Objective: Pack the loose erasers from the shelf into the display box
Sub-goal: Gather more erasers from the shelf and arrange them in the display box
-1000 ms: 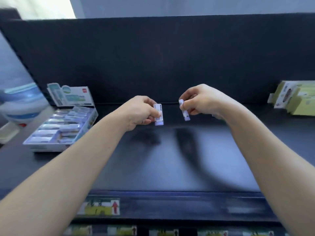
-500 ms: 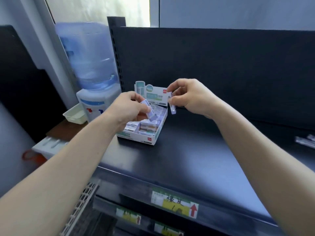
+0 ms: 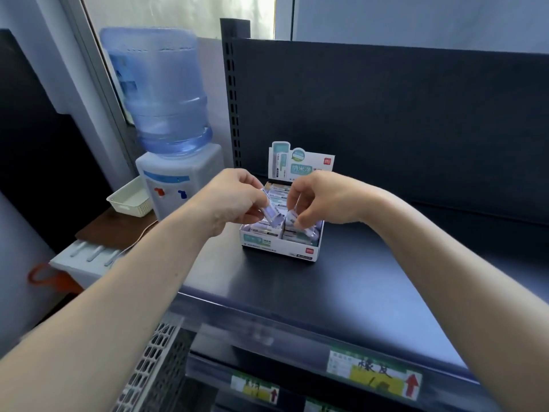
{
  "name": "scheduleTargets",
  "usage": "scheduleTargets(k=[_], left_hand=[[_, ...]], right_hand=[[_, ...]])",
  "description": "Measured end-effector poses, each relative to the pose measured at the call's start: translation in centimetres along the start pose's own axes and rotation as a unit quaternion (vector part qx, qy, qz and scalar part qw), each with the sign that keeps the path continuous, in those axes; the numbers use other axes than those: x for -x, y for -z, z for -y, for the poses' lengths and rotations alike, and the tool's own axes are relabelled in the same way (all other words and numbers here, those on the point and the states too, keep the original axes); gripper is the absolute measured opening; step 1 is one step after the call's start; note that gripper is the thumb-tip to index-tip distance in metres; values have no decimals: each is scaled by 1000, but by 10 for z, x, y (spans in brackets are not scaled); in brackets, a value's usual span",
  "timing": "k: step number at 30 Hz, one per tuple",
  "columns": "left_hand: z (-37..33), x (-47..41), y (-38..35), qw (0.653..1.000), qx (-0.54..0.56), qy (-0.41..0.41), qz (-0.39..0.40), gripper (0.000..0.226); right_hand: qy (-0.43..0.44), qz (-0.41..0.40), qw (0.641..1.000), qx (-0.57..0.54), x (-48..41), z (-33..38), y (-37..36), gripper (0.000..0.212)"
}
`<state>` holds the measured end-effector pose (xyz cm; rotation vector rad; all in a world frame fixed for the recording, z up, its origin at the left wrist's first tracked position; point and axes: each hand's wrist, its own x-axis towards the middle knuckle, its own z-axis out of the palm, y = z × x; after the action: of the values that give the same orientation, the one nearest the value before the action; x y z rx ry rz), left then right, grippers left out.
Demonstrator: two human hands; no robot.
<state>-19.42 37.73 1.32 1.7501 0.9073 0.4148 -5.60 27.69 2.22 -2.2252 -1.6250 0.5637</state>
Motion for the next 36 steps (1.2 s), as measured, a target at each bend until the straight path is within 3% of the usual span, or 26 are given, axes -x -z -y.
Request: scheduleTargets(k=[13, 19, 28, 36], left_hand=[[5, -2, 3, 999, 1, -10, 44, 17], [5, 3, 1, 997, 13, -13, 71, 17], [3, 5, -23, 996, -51, -29, 71, 26], [6, 0, -31, 976, -206, -65, 31, 20]], right_hand=[[-17, -6, 993, 117, 0, 9, -16, 21], [-29, -34, 993, 108, 5, 6, -11, 21], [-22, -117, 991, 59, 25, -3, 6, 20], [-21, -135, 989, 50, 34, -11, 12, 17]])
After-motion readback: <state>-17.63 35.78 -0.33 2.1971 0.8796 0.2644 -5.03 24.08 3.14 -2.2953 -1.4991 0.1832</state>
